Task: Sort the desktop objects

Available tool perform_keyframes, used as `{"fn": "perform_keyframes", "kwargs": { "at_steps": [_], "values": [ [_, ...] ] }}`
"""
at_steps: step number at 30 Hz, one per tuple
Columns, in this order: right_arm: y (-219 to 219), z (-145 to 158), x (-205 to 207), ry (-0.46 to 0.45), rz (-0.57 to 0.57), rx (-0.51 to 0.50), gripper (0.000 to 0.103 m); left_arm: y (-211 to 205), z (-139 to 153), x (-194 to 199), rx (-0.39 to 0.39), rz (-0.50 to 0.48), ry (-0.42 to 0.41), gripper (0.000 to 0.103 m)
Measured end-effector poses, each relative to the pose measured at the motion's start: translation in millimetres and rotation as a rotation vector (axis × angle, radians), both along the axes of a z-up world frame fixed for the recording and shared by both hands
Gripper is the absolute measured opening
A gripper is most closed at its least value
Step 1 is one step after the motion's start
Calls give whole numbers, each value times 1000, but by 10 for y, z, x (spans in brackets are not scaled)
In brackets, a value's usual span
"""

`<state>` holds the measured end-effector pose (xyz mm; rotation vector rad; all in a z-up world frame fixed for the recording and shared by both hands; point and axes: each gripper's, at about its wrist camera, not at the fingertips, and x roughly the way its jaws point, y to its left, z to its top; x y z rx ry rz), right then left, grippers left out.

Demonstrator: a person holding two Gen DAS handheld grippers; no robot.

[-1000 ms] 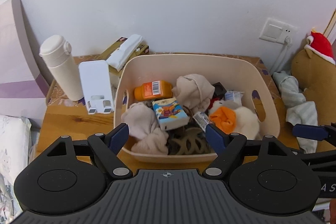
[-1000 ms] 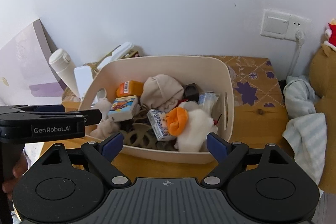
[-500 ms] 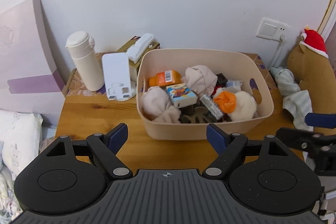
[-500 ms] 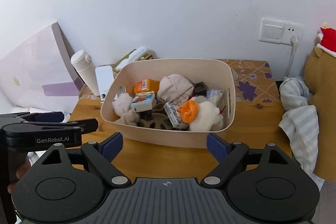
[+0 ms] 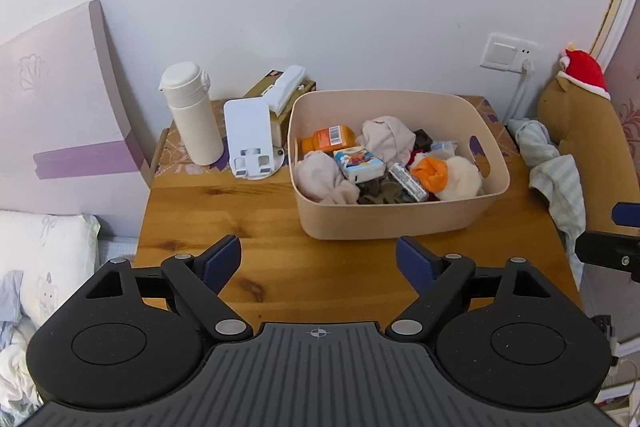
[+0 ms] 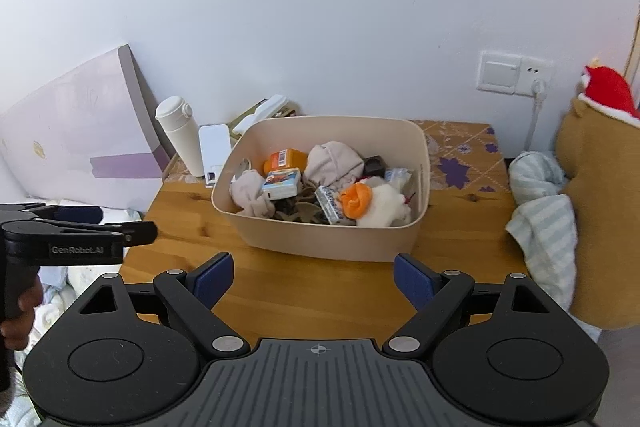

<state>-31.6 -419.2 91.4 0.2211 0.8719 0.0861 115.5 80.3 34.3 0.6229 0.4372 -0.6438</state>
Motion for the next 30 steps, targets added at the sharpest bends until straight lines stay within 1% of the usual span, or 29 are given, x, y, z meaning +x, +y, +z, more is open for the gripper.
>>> {"fn": "perform_keyframes", "kwargs": {
  "at_steps": [4,6,9,15,22,26,30],
  "values": [
    [16,37,-132,33,-13,-1,90,116,28,-84,15,3,0,86],
    [26,83,-206,34,-22,-14,90,154,30,-118,27,6,9,86],
    [26,165,-311,30,-35,-33,90,206,49,-189,37,6,-4,87],
    [-12,290,-501,30,-45,-63,90,319,153,-381,14,-3,-22,86],
    [-32,354,-648,40,-37,-50,90,431,216,-617,9,-2,-8,87],
    [-43,353,-724,42,-37,-42,90,480,183,-711,20,10,-19,87],
    [-19,350,-769,50,-26,-43,90,544,169,-756,22,21,-2,87]
  ]
}}
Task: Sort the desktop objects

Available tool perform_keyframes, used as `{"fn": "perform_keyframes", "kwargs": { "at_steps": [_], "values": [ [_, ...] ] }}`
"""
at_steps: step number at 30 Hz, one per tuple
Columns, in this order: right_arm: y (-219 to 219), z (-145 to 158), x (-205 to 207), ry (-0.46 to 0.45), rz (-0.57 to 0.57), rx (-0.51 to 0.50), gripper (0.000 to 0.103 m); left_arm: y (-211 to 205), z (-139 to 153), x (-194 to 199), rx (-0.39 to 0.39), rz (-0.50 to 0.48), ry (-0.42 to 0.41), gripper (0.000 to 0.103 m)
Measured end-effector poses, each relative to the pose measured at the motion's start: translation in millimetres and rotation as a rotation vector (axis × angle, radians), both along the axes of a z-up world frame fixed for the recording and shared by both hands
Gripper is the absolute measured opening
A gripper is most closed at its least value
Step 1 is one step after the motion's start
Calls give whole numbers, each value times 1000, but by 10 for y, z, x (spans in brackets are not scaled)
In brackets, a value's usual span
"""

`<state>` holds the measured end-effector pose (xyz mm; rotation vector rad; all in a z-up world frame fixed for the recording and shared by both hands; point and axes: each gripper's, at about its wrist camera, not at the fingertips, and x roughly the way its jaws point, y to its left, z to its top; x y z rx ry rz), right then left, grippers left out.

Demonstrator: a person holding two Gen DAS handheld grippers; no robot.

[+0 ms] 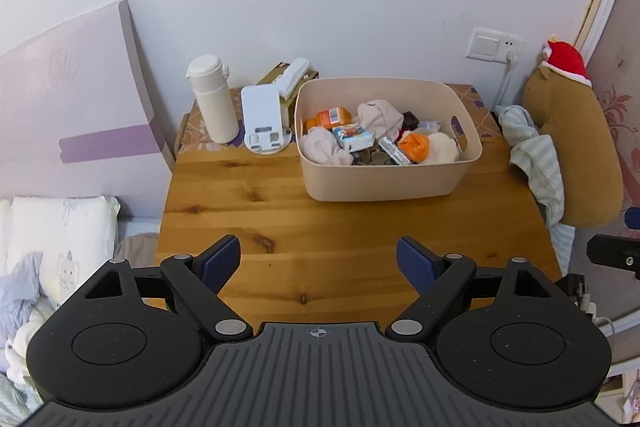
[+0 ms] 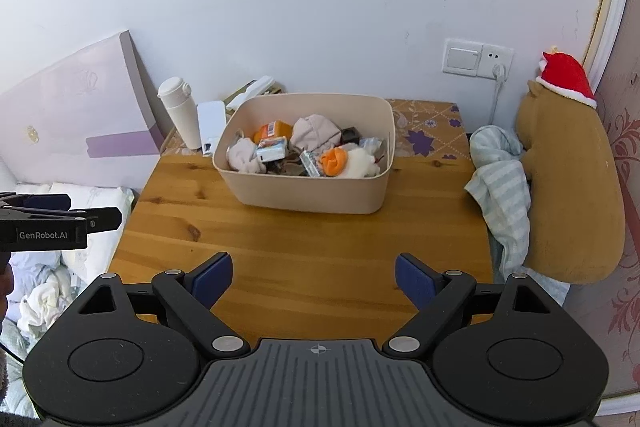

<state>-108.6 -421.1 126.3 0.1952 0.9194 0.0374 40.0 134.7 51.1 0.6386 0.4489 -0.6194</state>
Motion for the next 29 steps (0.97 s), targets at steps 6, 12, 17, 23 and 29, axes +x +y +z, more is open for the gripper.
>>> {"fn": "perform_keyframes", "kwargs": {
  "at_steps": [6,12,17,23,29],
  "values": [
    [-35,-52,-38,16,1,45,90,75,-22,-38,-19,27,27,87],
    [-96,-68,-105,25,-11,42,91,95,-48,-115,-3,35,36,87],
    [-114,-71,-115,27,-12,42,91,104,-69,-143,-14,35,74,87],
    [-121,-96,-100,33,1,55,92,109,-95,-208,-7,29,75,87],
    [-99,-100,-84,34,7,54,93,134,-89,-198,-5,24,78,87]
  ]
}}
